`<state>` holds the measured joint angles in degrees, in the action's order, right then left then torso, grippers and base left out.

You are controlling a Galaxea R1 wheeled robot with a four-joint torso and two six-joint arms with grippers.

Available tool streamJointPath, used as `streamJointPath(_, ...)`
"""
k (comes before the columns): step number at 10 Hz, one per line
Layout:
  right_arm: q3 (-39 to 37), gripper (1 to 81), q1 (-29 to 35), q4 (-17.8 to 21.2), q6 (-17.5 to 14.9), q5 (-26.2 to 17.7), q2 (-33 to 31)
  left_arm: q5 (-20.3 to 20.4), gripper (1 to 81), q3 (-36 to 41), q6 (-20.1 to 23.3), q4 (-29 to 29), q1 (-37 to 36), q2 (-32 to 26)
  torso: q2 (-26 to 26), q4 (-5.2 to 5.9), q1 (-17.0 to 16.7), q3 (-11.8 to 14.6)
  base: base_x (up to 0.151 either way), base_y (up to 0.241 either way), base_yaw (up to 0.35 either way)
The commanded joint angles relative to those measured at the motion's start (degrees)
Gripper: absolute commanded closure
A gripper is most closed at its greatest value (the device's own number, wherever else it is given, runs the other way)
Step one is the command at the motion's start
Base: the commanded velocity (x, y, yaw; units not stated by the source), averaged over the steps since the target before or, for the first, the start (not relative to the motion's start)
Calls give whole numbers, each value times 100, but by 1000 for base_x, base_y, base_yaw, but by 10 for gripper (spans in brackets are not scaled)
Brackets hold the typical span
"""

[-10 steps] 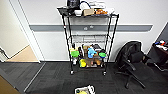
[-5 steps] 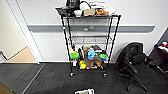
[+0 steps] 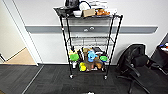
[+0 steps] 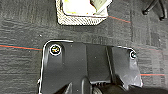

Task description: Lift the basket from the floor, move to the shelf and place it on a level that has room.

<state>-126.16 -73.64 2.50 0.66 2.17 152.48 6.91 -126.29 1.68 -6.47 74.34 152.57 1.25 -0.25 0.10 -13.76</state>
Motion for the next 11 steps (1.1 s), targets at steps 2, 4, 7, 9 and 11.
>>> streamJointPath(2, -30, 10, 205, 75, 13, -287, -84, -304, 10, 78, 34, -29, -275, -85, 0, 0, 0, 0, 124, 0, 0)
streamJointPath(4, -57, 10, 161, 75, 13, -287, -84, -304, 10, 78, 34, -21, -275, -59, 0, 0, 0, 0, 116, 0, 0)
streamJointPath(7, -74, 10, 161, 75, 13, -287, -84, -304, 10, 70, 34, -29, -275, -41, 0, 0, -2, 0, 103, 0, 0)
streamJointPath(9, -101, 10, 161, 84, 13, -287, -92, -304, 10, 70, 34, -29, -275, -33, 0, 0, 2, 0, 71, 0, 0)
streamJointPath(11, -127, 10, 143, 93, 13, -287, -92, -313, 10, 70, 34, -29, -275, -15, -2, 0, 2, -2, 0, 0, 0)
